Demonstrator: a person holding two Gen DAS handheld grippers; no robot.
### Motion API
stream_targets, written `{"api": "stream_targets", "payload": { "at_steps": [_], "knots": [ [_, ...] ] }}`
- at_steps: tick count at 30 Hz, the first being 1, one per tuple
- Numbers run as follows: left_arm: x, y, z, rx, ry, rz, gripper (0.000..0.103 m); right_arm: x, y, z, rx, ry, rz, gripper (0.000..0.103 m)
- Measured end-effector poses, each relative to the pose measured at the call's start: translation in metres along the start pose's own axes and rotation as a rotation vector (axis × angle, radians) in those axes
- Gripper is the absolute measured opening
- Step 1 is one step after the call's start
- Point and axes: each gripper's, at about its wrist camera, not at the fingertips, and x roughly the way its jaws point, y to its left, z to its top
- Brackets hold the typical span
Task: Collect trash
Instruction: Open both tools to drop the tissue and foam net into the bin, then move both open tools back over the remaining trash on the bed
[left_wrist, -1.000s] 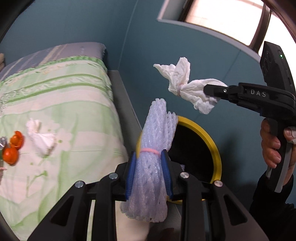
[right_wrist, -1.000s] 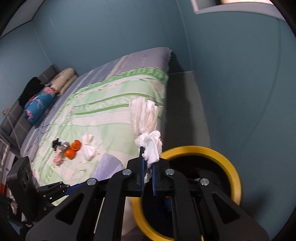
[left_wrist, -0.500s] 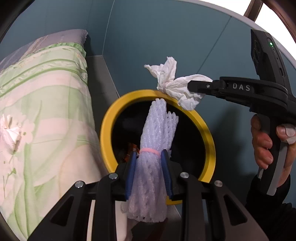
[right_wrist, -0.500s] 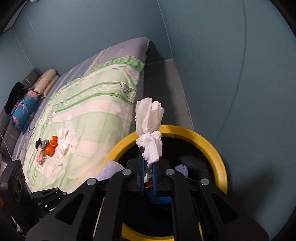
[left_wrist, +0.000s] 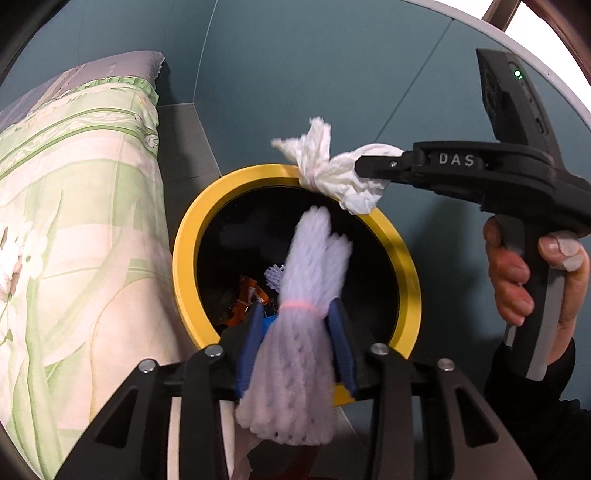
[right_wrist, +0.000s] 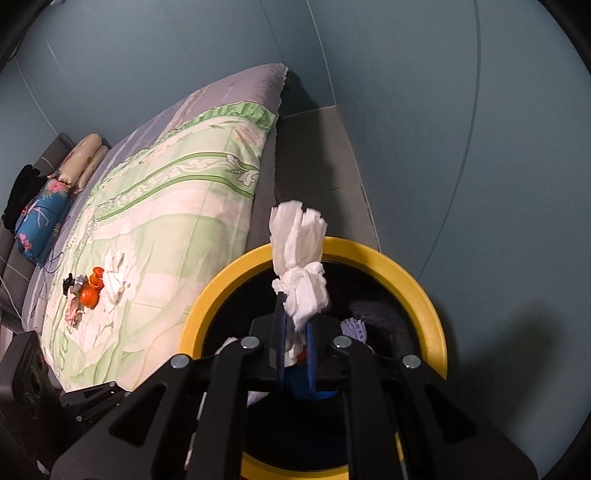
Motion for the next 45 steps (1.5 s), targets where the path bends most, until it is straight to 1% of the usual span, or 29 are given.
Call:
{"api": "stream_targets", "payload": {
  "at_steps": [1,2,3,5,8,12,16,17,19,20,22,24,27,31,33,37,39,41,45],
  "knots": [
    [-0.001,0.000,-0.001,-0.003,-0.002,0.003,0.040,0.000,-0.002,0.000,0.010,0.000,0.003,0.023],
    [-0.002,0.001,-0.001,-0.006,-0.003,0.003,0.045,0.000,-0.003,0.000,0.016,-0.001,0.006,0.029],
    [-0.003,0.001,-0.002,-0.008,-0.004,0.000,0.048,-0.001,-0.005,0.001,0.028,-0.007,0.009,0.038],
    [-0.007,0.000,-0.003,-0.005,-0.007,0.000,0.049,-0.003,-0.007,0.002,0.039,-0.016,0.007,0.039],
    [-0.013,-0.001,-0.005,0.000,-0.017,0.004,0.057,-0.007,-0.010,0.004,0.050,-0.026,0.007,0.039],
    [-0.030,0.010,-0.005,-0.013,-0.038,0.038,0.060,-0.013,-0.002,0.006,0.038,-0.050,0.004,0.041],
    [-0.057,0.032,-0.004,-0.046,-0.080,0.097,0.066,-0.019,0.017,0.009,-0.003,-0.077,0.030,0.054],
    [-0.060,0.039,-0.001,-0.058,-0.086,0.112,0.066,-0.020,0.024,0.011,-0.018,-0.084,0.032,0.056],
    [-0.075,0.057,-0.003,-0.094,-0.105,0.146,0.070,-0.020,0.041,0.015,-0.044,-0.097,0.045,0.066],
    [-0.081,0.065,-0.005,-0.110,-0.113,0.162,0.074,-0.019,0.047,0.017,-0.053,-0.098,0.054,0.068],
    [-0.097,0.085,-0.009,-0.147,-0.133,0.203,0.074,-0.018,0.065,0.022,-0.078,-0.104,0.087,0.077],
    [-0.112,0.103,-0.013,-0.175,-0.153,0.249,0.076,-0.018,0.081,0.025,-0.106,-0.120,0.104,0.082],
    [-0.131,0.126,-0.020,-0.218,-0.175,0.293,0.078,-0.014,0.113,0.029,-0.175,-0.139,0.119,0.085],
    [-0.155,0.159,-0.029,-0.267,-0.199,0.366,0.079,-0.001,0.153,0.033,-0.242,-0.131,0.139,0.086],
    [-0.170,0.181,-0.037,-0.300,-0.211,0.401,0.082,0.007,0.177,0.033,-0.284,-0.135,0.145,0.088],
    [-0.189,0.219,-0.047,-0.357,-0.231,0.455,0.086,0.021,0.217,0.034,-0.352,-0.146,0.169,0.093],
    [-0.201,0.242,-0.053,-0.381,-0.238,0.491,0.088,0.031,0.238,0.035,-0.386,-0.127,0.191,0.094],
    [-0.211,0.255,-0.060,-0.396,-0.243,0.509,0.088,0.041,0.259,0.036,-0.418,-0.107,0.204,0.094],
    [-0.226,0.289,-0.071,-0.424,-0.248,0.558,0.090,0.059,0.298,0.034,-0.503,-0.097,0.183,0.094]
  ]
}}
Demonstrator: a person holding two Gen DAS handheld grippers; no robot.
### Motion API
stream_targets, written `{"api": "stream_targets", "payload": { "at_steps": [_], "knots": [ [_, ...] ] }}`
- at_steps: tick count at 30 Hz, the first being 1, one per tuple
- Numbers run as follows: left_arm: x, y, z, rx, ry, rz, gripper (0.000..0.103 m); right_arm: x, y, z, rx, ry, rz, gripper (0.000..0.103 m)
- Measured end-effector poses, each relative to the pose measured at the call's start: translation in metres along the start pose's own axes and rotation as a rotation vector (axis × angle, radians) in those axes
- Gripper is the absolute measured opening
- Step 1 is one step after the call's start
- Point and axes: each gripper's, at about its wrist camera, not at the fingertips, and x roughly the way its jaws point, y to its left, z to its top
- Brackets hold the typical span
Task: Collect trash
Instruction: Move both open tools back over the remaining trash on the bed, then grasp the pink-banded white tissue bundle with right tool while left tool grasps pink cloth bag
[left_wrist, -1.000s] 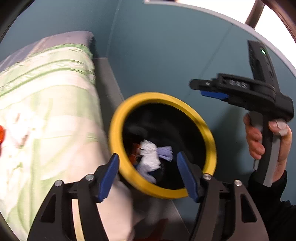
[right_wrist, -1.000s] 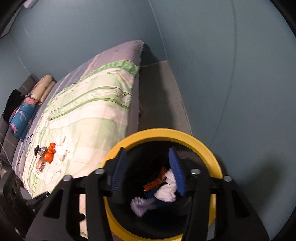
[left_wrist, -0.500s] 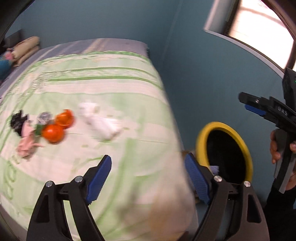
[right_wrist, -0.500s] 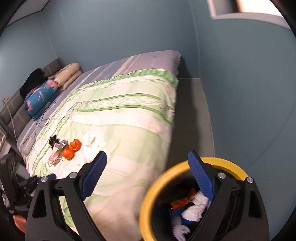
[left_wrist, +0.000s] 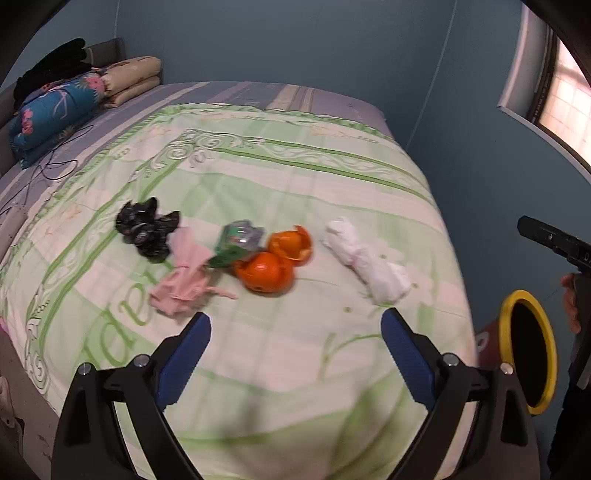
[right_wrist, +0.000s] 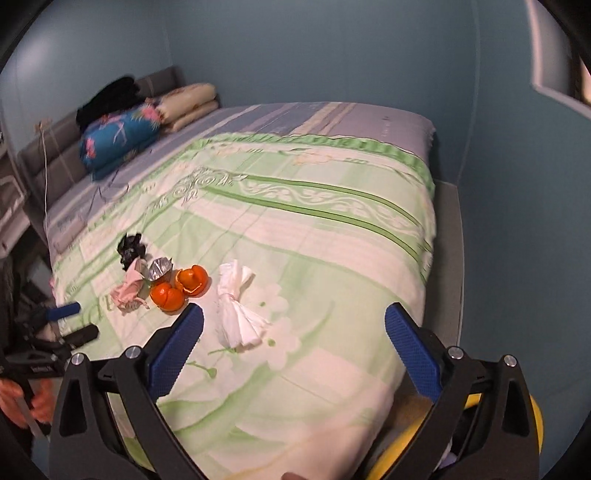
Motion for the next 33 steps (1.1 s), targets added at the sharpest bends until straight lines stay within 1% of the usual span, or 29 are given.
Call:
{"api": "stream_targets", "payload": {
  "at_steps": [2,4,9,14,18,21,26,28,29,30,33],
  "knots": [
    [0.005,0.019,0.002,-0.005,0.005,0.024,0.090,0.015,0.015,0.006,-0.030,0.021,-0.015,0.094],
    [0.011,0.034,0.002,-0.012,0.015,0.039,0.090,0.033,0.030,0.012,-0.064,0.041,0.002,0.094],
    [0.033,0.067,-0.001,-0.038,0.035,0.071,0.090,0.072,0.060,0.014,-0.167,0.083,-0.019,0.094],
    [0.050,0.089,0.001,-0.066,0.044,0.066,0.090,0.104,0.080,0.013,-0.231,0.126,-0.031,0.094],
    [0.063,0.101,0.005,-0.077,0.050,0.072,0.090,0.125,0.092,0.011,-0.285,0.154,-0.060,0.094],
    [0.071,0.109,0.009,-0.079,0.049,0.080,0.090,0.140,0.096,0.009,-0.298,0.189,-0.072,0.094],
    [0.086,0.118,0.016,-0.076,0.062,0.062,0.090,0.161,0.098,0.006,-0.301,0.231,-0.081,0.092],
    [0.092,0.118,0.018,-0.065,0.071,0.054,0.088,0.168,0.098,0.005,-0.305,0.249,-0.086,0.088],
    [0.095,0.117,0.019,-0.058,0.075,0.055,0.086,0.172,0.098,0.005,-0.308,0.257,-0.091,0.088],
    [0.098,0.117,0.019,-0.051,0.082,0.053,0.082,0.176,0.098,0.004,-0.310,0.265,-0.091,0.088],
    [0.106,0.115,0.021,-0.042,0.095,0.044,0.080,0.185,0.098,0.003,-0.311,0.283,-0.096,0.087]
  ]
}}
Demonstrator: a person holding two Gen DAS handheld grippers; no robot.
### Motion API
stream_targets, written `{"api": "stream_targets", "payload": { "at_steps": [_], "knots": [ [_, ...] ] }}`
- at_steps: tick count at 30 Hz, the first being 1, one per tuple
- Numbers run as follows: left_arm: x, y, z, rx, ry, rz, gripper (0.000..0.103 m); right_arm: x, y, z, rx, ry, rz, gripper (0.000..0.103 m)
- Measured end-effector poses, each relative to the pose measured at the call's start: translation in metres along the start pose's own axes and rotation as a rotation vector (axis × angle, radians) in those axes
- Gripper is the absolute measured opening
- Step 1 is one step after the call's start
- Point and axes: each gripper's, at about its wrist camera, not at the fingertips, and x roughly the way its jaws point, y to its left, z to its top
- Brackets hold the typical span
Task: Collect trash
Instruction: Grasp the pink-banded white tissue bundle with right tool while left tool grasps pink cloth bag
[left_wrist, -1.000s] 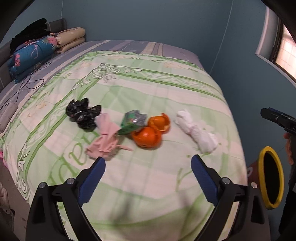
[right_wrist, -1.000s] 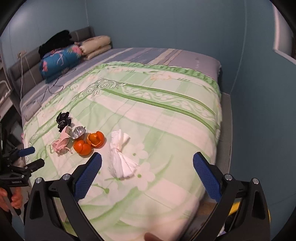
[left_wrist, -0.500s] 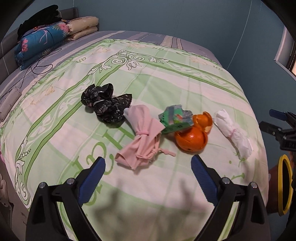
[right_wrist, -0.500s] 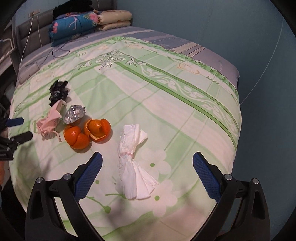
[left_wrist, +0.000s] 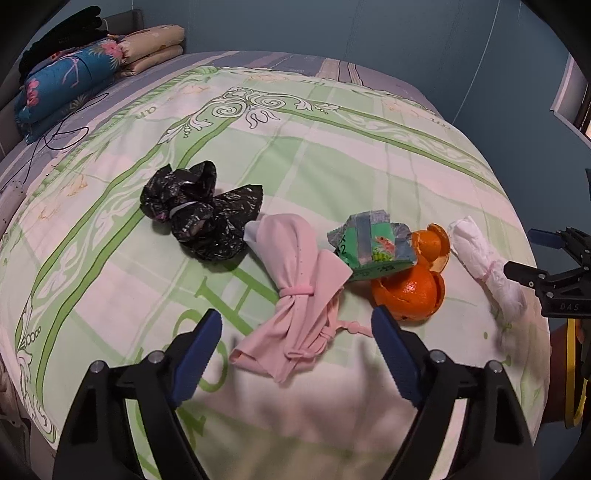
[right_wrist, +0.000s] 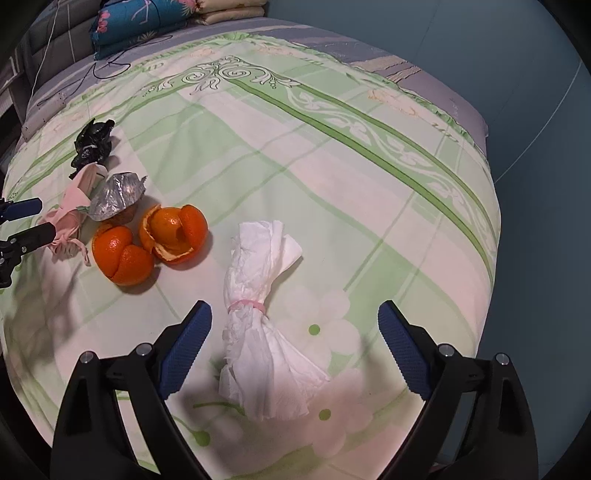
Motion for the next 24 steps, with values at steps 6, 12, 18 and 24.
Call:
{"api": "stream_targets", "payload": {
  "at_steps": [6,12,18,24],
  "knots": [
    [0.016,-0.003,0.003,-0.005,0.027,-0.004,0.072,0.014,0.003,-0.001,-0.005,0.033,0.002,0.082],
    [0.025,-0.013,0.003,0.016,0.043,-0.006,0.055,0.024,0.000,-0.001,0.012,0.060,0.010,0.080],
    [0.031,-0.020,0.002,0.035,0.060,0.004,0.034,0.030,0.009,-0.005,-0.010,0.083,0.030,0.076],
    [0.029,-0.023,0.000,0.030,0.060,0.011,0.017,0.036,0.023,-0.008,-0.033,0.119,0.029,0.037]
  ]
}}
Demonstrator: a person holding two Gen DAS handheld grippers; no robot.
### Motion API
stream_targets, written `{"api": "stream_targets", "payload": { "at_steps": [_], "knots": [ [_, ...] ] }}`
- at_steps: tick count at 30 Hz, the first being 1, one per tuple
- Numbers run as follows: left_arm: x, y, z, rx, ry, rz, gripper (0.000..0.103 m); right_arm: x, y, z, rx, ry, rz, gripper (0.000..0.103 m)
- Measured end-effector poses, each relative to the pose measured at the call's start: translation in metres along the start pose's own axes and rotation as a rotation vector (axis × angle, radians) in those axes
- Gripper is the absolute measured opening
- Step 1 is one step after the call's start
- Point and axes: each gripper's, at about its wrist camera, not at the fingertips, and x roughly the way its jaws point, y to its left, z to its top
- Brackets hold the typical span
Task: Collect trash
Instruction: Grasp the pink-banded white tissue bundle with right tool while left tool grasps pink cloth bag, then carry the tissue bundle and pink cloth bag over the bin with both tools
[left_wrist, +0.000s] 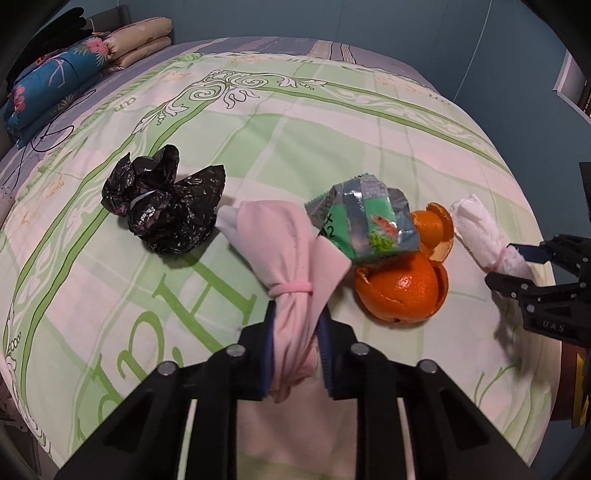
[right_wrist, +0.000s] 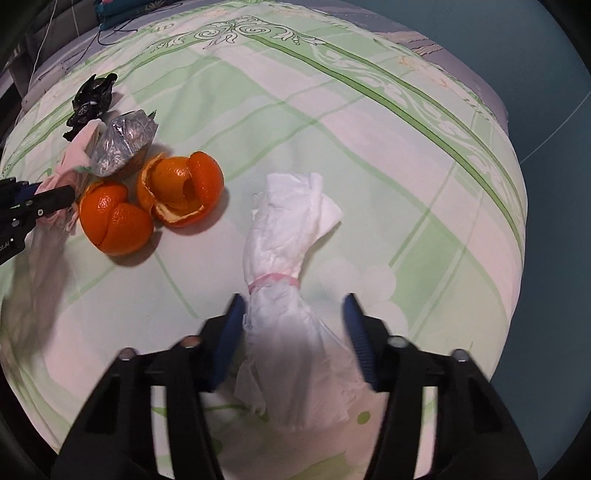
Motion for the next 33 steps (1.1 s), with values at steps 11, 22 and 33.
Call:
{"api": "stream_targets", "payload": {
  "at_steps": [11,22,33],
  "knots": [
    [-0.028,0.005,-0.007,-0.030,-0.031,-0.027,0.016,-0.039,-0.014,-0.008,0.056,-0.042,0.098,0.023],
    [-0.065,-0.003,-0.019,-0.022,-0.056,-0.034,0.016,-0.092,-0.015,-0.032,0.069,-0.092,0.194,0.023],
    [-0.097,-0.043,-0.027,0.006,-0.055,-0.044,0.016,-0.134,-0.036,-0.057,0.099,-0.145,0.191,0.023]
  ]
}}
